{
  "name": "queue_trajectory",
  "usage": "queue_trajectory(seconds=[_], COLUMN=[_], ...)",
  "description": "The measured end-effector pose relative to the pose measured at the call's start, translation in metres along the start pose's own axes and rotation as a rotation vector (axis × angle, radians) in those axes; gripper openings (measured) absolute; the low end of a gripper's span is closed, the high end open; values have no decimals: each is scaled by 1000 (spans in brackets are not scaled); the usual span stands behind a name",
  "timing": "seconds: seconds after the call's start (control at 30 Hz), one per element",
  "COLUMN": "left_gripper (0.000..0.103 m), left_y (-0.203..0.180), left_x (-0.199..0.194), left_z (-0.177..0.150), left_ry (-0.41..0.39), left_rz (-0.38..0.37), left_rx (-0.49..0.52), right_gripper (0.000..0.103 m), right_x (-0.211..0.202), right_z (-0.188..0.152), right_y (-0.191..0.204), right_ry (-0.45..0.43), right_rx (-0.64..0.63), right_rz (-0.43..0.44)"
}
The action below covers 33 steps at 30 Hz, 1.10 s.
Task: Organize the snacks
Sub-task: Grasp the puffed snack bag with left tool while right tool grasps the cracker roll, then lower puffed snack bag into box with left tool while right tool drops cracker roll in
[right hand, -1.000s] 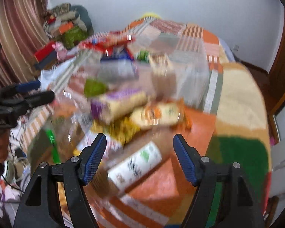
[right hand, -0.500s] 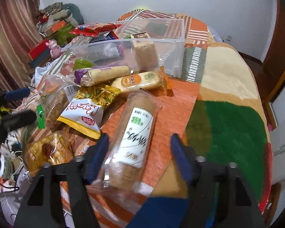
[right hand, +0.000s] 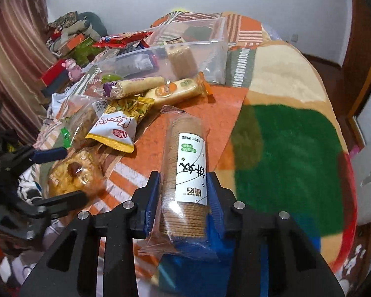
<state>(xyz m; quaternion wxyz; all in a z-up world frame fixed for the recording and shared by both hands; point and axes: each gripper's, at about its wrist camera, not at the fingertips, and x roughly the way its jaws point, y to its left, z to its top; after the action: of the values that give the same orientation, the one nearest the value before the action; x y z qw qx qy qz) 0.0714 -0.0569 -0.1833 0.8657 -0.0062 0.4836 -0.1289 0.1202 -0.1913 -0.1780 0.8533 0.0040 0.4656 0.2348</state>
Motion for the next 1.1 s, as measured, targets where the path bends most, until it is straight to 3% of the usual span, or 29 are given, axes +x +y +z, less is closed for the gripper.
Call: queue_trajectory(seconds=[0.13, 0.2, 0.23, 0.43, 0.5, 0.67, 1.1], left_gripper=[68, 49, 48, 45, 45, 45, 45], left_y=[-2, -5, -6, -13, -16, -17, 14], left_x=[6, 5, 4, 2, -3, -17, -55], left_z=[-3, -4, -4, -2, 0, 12, 70], left_ry=[-5, -12, -12, -26, -42, -89, -229], left_rz=[16, 13, 10, -16, -28, -38, -1], left_rx=[11, 28, 37, 58, 62, 58, 5], right_gripper=[37, 38, 39, 40, 35, 32, 32], right_x=[4, 9, 11, 22, 23, 11, -32], right_z=[1, 3, 4, 7, 7, 7, 48], right_y=[0, 2, 3, 3, 2, 2, 5], right_ry=[9, 16, 19, 22, 23, -8, -176], right_rx=[12, 8, 4, -2, 0, -7, -14], right_rz=[3, 0, -3, -7, -11, -10, -3])
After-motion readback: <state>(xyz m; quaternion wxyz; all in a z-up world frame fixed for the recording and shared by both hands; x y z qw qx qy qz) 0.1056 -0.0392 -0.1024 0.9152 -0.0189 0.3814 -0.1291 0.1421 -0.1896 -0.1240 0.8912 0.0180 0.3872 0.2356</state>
